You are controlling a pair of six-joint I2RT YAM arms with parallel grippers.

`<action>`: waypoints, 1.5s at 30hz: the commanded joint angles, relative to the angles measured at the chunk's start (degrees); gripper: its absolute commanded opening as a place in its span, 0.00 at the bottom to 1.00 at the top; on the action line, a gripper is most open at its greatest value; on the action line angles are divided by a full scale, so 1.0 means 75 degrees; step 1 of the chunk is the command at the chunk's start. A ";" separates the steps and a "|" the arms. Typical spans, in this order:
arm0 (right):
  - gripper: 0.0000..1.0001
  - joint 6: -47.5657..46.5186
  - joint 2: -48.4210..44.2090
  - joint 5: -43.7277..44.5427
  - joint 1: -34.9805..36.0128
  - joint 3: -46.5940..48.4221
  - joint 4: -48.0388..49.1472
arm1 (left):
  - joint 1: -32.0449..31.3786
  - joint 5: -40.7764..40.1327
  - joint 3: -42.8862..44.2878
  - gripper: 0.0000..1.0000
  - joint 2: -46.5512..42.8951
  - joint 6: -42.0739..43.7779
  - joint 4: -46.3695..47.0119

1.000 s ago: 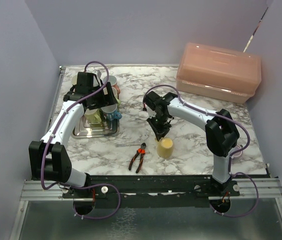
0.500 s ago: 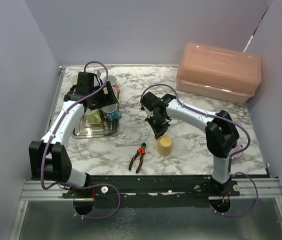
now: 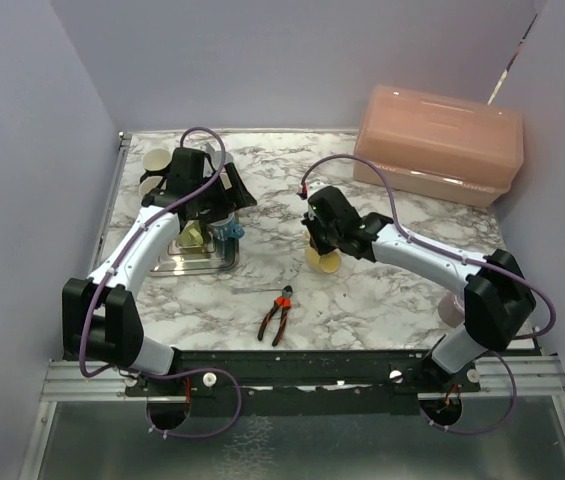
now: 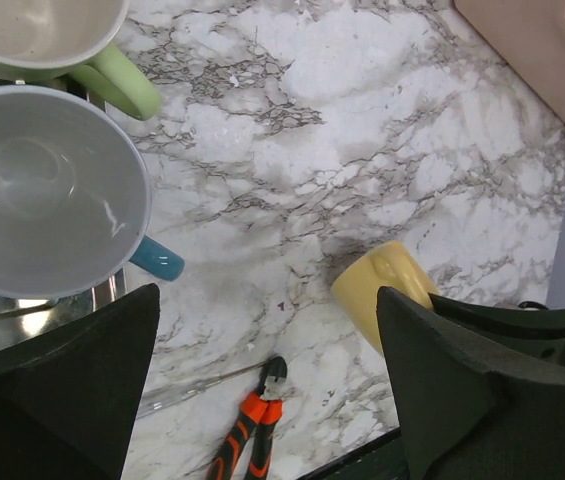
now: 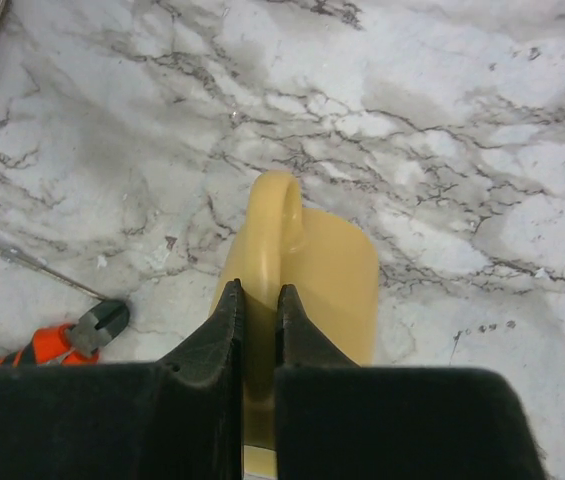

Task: Turn the mug right side up
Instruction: Turn over the cup at the center of the board.

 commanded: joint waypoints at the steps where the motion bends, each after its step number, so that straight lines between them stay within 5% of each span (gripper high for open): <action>1: 0.01 -0.0234 -0.0621 0.0752 0.0007 -0.0816 0.2588 | -0.0142 0.0407 -0.0252 0.88 -0.0089 -0.1109 0.0793; 13: 0.01 -0.0567 -0.0498 0.1277 0.0130 -0.1313 0.4660 | -0.1476 0.0261 0.0700 0.86 0.1521 -0.2220 0.1343; 25: 0.01 -0.0978 -0.0325 0.0994 0.0240 -0.1552 0.5223 | -0.1663 0.0097 0.1320 0.85 0.2504 -0.2177 0.1335; 40: 0.01 -0.1835 0.0646 0.1941 0.0701 -0.0786 0.5356 | -0.1803 -0.0164 0.2145 0.42 0.3433 -0.1334 0.0145; 45: 0.00 -0.1892 0.0912 0.2188 0.0739 -0.0578 0.5373 | -0.1816 -0.0130 0.2305 0.36 0.3603 -0.1151 -0.0090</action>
